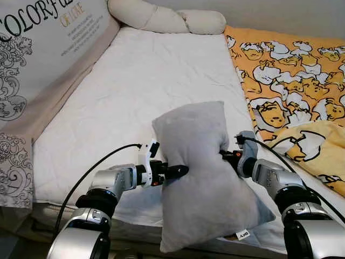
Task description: Clean up the room
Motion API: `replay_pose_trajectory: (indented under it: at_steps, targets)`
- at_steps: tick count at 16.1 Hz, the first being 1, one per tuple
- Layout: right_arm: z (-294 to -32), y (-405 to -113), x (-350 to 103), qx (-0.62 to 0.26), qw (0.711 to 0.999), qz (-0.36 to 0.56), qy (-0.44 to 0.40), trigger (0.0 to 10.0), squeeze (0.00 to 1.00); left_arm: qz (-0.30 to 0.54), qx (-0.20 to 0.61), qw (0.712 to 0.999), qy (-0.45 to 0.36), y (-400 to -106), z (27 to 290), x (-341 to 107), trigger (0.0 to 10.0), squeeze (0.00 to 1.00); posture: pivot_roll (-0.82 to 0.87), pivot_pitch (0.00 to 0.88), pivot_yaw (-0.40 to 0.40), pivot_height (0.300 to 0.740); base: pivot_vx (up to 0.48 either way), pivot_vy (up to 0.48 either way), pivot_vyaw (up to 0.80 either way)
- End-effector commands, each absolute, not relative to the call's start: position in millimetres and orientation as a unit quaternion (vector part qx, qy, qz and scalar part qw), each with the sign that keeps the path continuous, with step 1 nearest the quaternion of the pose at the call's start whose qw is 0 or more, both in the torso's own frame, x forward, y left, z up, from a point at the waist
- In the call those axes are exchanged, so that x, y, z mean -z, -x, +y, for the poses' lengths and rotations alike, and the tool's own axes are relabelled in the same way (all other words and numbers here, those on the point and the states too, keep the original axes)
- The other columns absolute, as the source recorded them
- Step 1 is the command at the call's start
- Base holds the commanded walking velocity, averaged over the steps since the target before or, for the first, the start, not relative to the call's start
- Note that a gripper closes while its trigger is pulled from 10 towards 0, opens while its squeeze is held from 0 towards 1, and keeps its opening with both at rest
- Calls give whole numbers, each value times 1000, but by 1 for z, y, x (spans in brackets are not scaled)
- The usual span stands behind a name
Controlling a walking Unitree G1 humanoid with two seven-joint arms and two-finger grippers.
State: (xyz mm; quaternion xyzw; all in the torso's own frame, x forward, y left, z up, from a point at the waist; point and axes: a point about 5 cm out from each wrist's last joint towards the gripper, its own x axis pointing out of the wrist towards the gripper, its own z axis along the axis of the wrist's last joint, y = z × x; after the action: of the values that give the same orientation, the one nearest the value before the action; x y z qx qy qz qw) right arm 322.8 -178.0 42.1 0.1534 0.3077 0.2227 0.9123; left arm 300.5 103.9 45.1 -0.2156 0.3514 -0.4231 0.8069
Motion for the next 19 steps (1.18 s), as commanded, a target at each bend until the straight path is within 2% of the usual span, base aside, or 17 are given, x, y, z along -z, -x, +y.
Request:
replay_pose_trajectory:
  at_steps: [1, 6, 9, 13, 19]
  targets:
    - [-163, -330, -56, -257, 912, 266, -176, 0, 0, 354, 434, 803, 206, -301, 94, -47, 0, 0, 5, 0, -46, 740, 0, 0, 0]
    - [-155, -335, -66, -277, 911, 237, -194, 0, 0, 309, 406, 834, 207, -321, 93, -67, 0, 0, 5, 0, -46, 740, 0, 0, 0]
    - [-150, -339, -75, -268, 917, 220, -198, 0, 0, 245, 395, 853, 237, -337, 93, -97, 0, 0, 3, 0, -37, 740, 0, 0, 0]
    - [-148, -341, -84, -240, 926, 179, -232, 0, 0, 207, 382, 870, 234, -342, 102, -115, 0, 0, -11, 0, -7, 740, 0, 0, 0]
    - [-141, -326, -88, -208, 949, 105, -211, 0, 0, 163, 366, 904, 149, -331, 103, -133, 0, 0, -21, 0, 17, 740, 0, 0, 0]
